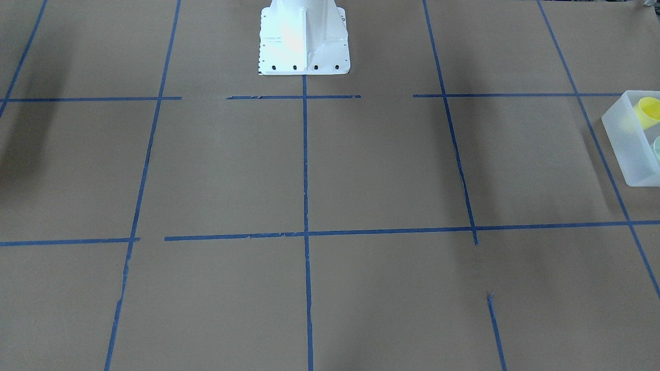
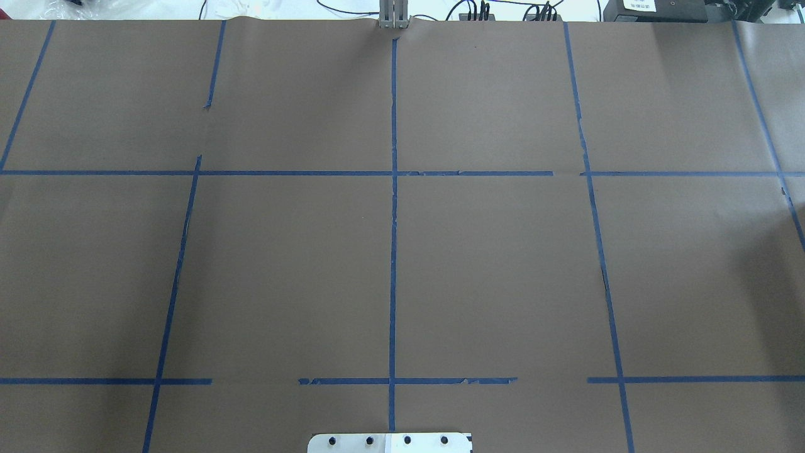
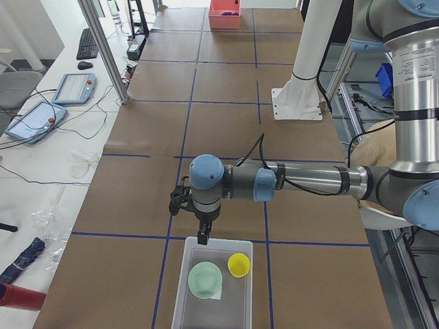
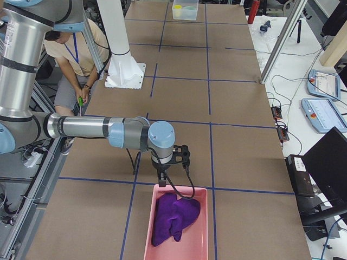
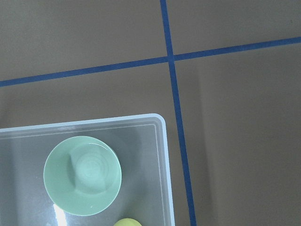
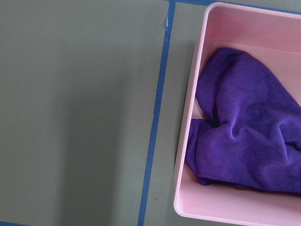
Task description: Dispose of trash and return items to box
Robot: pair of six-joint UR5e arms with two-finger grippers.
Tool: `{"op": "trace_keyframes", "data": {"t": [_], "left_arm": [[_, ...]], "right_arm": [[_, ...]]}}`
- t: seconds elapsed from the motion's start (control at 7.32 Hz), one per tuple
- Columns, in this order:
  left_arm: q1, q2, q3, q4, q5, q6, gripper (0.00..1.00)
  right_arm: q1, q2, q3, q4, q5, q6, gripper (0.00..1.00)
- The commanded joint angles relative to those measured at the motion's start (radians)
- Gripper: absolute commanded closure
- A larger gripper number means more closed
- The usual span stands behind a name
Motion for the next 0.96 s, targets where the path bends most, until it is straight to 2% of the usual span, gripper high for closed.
{"op": "trace_keyframes", "data": {"t": [0.0, 0.82], "left_arm": [[-0.015, 0.003, -0.007, 0.0, 0.005, 0.002, 0.0], [-0.032, -0.002, -0.01, -0.002, -0.005, 0.0, 0.0]], "right_arm": [[0.001, 0.006, 0.013, 0.003, -0.008, 0.011, 0.0], [-0.001, 0.008, 0.053, 0.01, 0.015, 0.018, 0.0]]}}
